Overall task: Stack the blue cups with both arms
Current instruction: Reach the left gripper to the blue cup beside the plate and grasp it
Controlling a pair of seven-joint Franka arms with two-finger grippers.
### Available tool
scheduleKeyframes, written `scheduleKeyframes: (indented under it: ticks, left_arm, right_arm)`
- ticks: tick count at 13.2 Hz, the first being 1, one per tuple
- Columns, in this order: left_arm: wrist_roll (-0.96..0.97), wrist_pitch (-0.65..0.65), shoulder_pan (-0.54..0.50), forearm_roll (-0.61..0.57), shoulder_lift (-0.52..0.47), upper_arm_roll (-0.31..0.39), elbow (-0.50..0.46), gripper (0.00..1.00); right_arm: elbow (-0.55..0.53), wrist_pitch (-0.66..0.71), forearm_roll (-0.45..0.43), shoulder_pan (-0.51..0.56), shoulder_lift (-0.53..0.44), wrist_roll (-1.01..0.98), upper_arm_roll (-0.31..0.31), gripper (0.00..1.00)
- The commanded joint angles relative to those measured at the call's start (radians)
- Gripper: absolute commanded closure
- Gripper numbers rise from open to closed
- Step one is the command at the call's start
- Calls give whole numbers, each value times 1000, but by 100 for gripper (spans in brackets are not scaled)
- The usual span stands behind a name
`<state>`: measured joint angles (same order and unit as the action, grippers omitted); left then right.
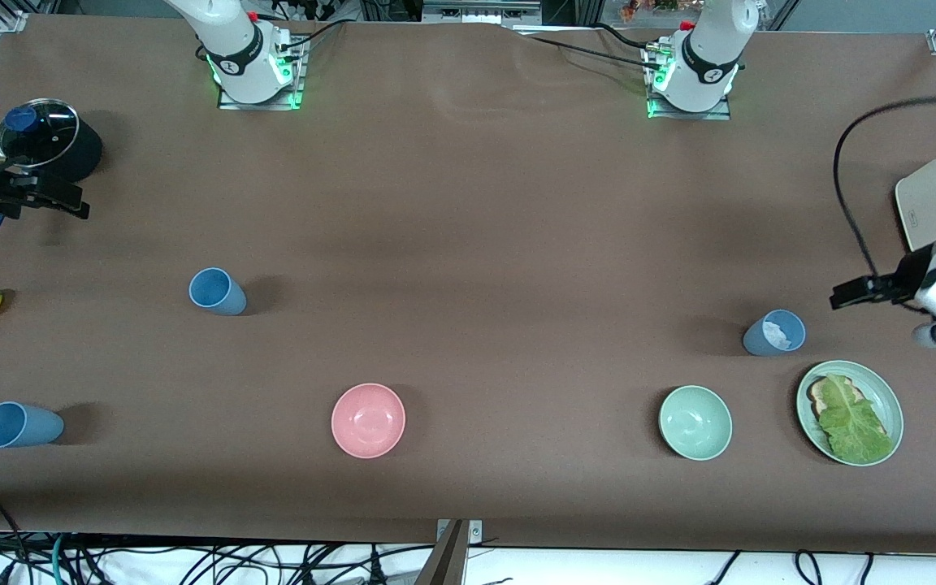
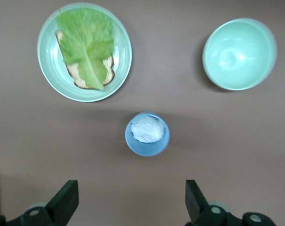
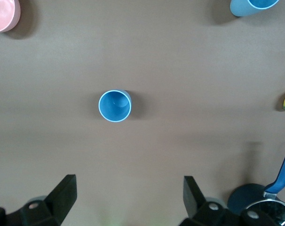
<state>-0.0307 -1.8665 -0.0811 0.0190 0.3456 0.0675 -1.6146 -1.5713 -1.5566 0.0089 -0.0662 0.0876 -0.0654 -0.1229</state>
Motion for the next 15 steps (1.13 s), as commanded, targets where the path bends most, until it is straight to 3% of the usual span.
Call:
scheduleKeyframes:
  ticks: [1, 3, 15]
  left_arm:
    - [-6, -6, -15, 4, 102, -3, 47, 0]
    - [-6, -103, -25, 1, 144, -3, 30, 0]
    - [-12, -138, -35, 13, 262, -9, 13, 0]
  right_arm:
    - [24, 20, 17, 6, 9, 1, 2, 0]
    - [24, 18, 17, 6, 9, 6, 2, 0]
    - [27, -33, 80, -3, 50, -8, 8, 0]
